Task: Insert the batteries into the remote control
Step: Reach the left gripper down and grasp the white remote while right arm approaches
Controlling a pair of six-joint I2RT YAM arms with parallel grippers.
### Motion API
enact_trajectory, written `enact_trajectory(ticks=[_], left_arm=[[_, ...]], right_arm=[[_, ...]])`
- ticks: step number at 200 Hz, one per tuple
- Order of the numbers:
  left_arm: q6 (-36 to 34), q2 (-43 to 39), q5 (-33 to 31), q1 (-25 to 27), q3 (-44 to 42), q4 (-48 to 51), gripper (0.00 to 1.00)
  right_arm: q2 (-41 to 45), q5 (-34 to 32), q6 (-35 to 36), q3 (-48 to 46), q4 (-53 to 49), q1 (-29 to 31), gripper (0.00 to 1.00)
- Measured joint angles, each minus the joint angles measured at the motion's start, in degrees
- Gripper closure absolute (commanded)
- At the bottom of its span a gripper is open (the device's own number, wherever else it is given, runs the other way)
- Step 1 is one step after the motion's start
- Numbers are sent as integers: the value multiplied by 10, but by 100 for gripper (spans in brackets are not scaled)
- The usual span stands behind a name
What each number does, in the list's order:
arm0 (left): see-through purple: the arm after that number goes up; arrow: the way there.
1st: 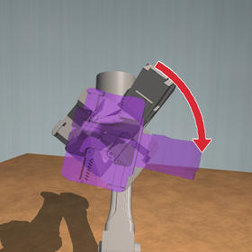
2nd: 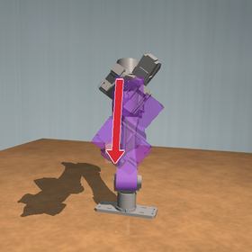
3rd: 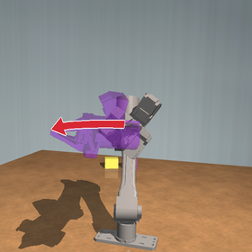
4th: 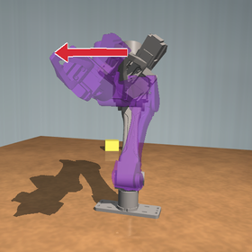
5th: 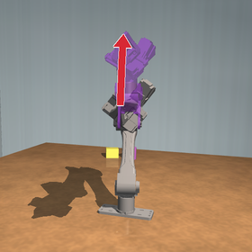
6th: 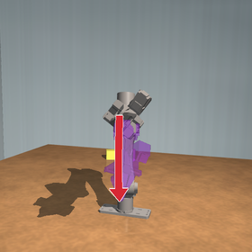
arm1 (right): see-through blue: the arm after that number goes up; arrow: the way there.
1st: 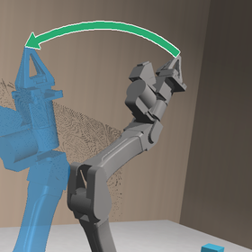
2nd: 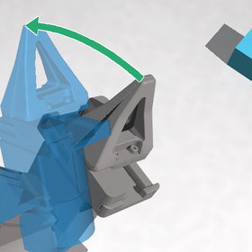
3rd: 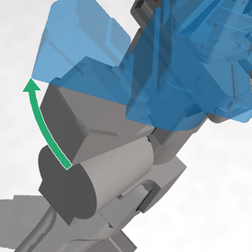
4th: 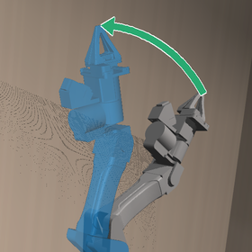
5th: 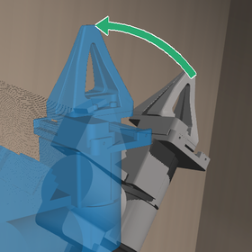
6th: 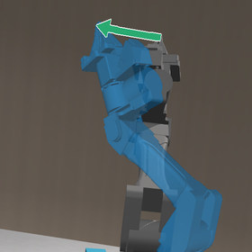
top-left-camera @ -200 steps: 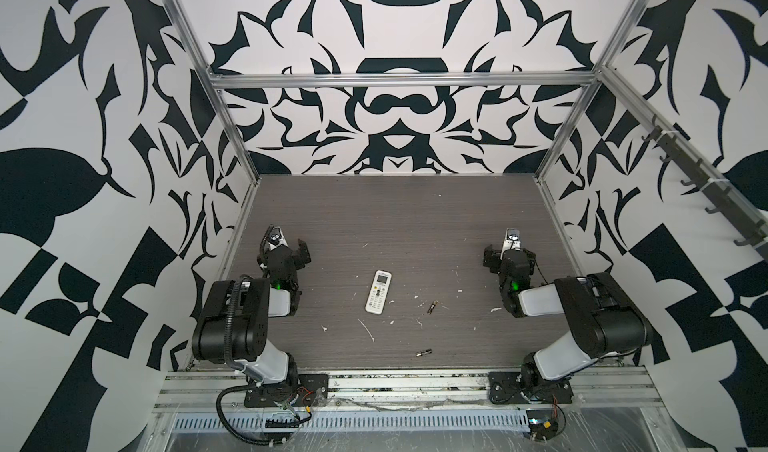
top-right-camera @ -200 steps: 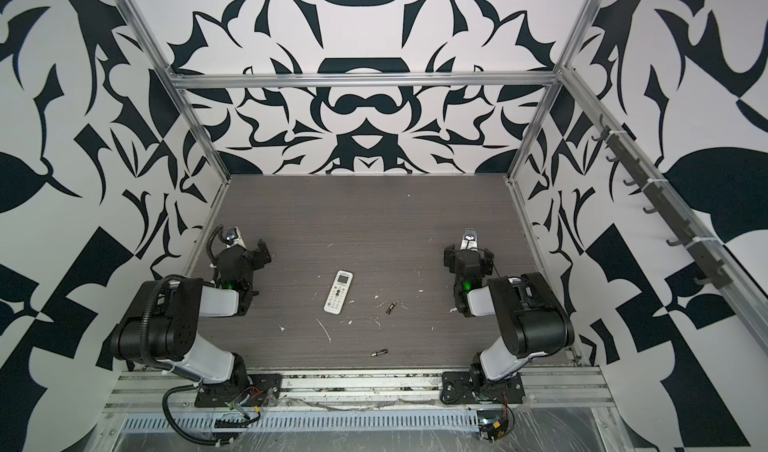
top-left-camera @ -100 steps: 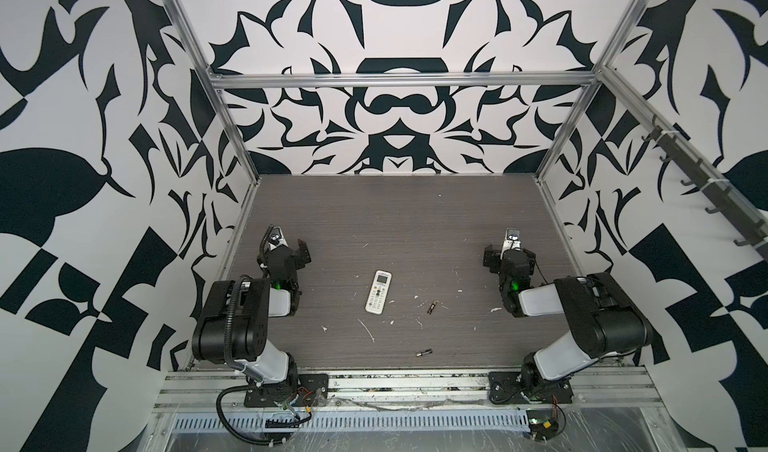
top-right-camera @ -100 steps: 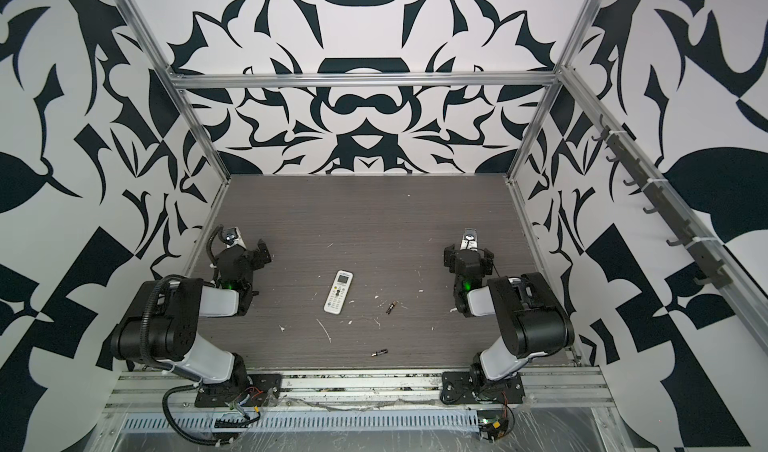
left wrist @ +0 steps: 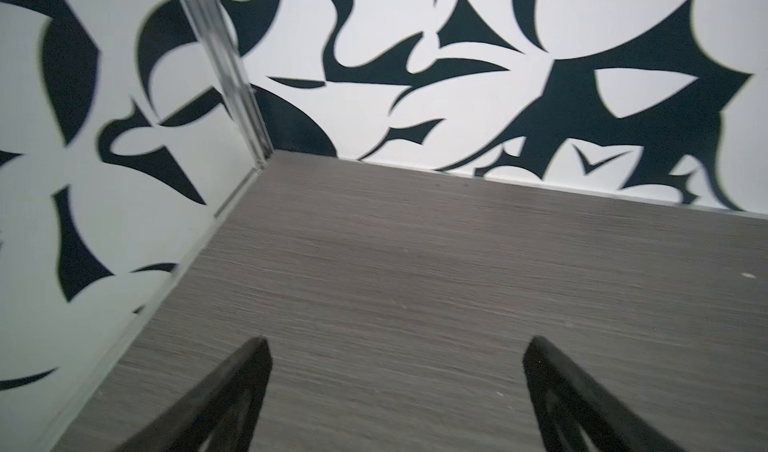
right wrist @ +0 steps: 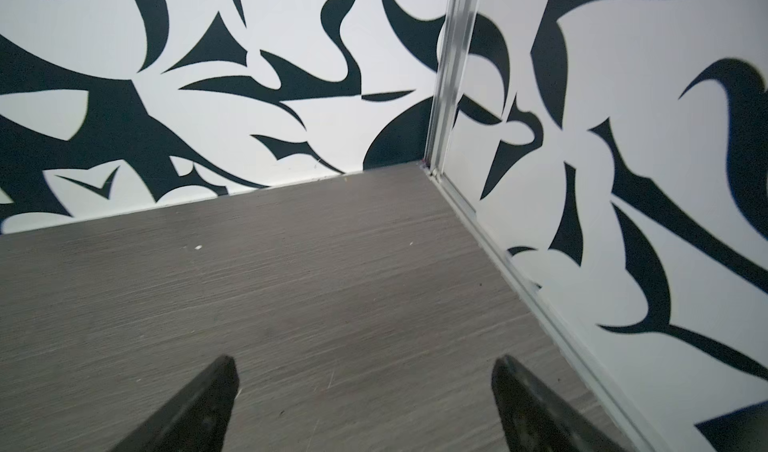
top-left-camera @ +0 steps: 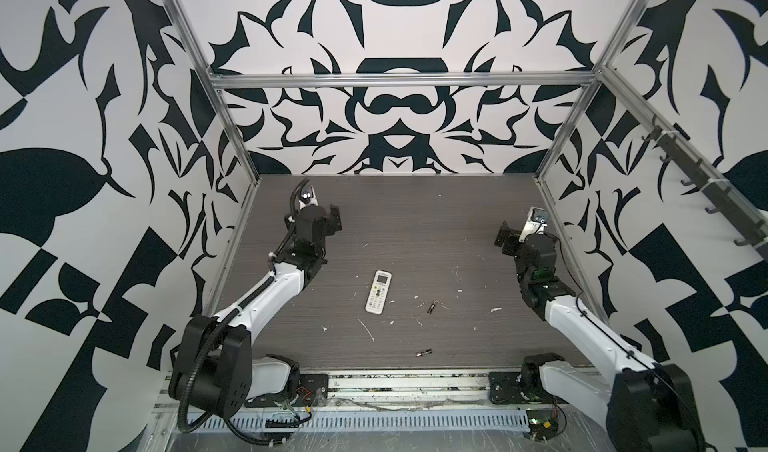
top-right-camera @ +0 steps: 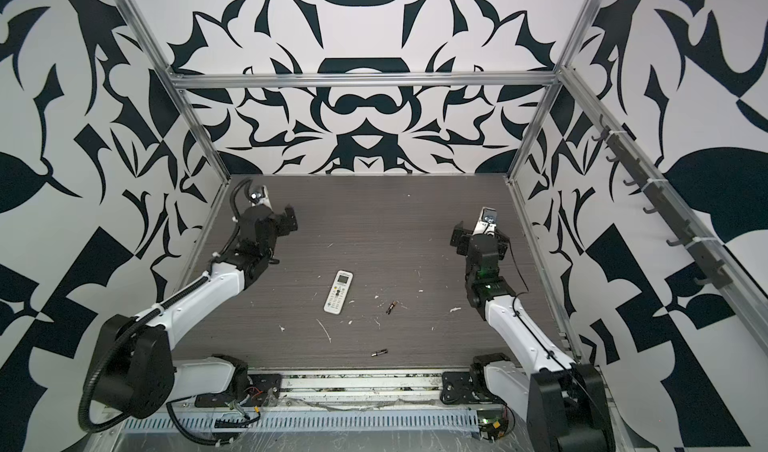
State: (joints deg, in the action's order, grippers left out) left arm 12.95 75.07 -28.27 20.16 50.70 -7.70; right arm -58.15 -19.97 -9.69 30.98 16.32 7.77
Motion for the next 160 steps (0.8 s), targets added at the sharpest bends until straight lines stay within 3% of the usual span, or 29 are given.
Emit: enact_trajectory(ticks=[34, 72, 105, 160], left_arm=[[55, 36, 115, 35, 128, 212, 1], [104, 106, 236, 77, 157, 359, 1], [125, 162, 263, 130, 169, 424, 1], [149, 237, 265, 194, 183, 454, 8]], right_arm=[[19, 148, -14, 57, -120, 4, 3], [-24, 278, 7, 82, -214, 77, 0], [-69, 344, -7, 87, -222, 136, 1], [-89, 397, -63, 30, -155, 142, 1]])
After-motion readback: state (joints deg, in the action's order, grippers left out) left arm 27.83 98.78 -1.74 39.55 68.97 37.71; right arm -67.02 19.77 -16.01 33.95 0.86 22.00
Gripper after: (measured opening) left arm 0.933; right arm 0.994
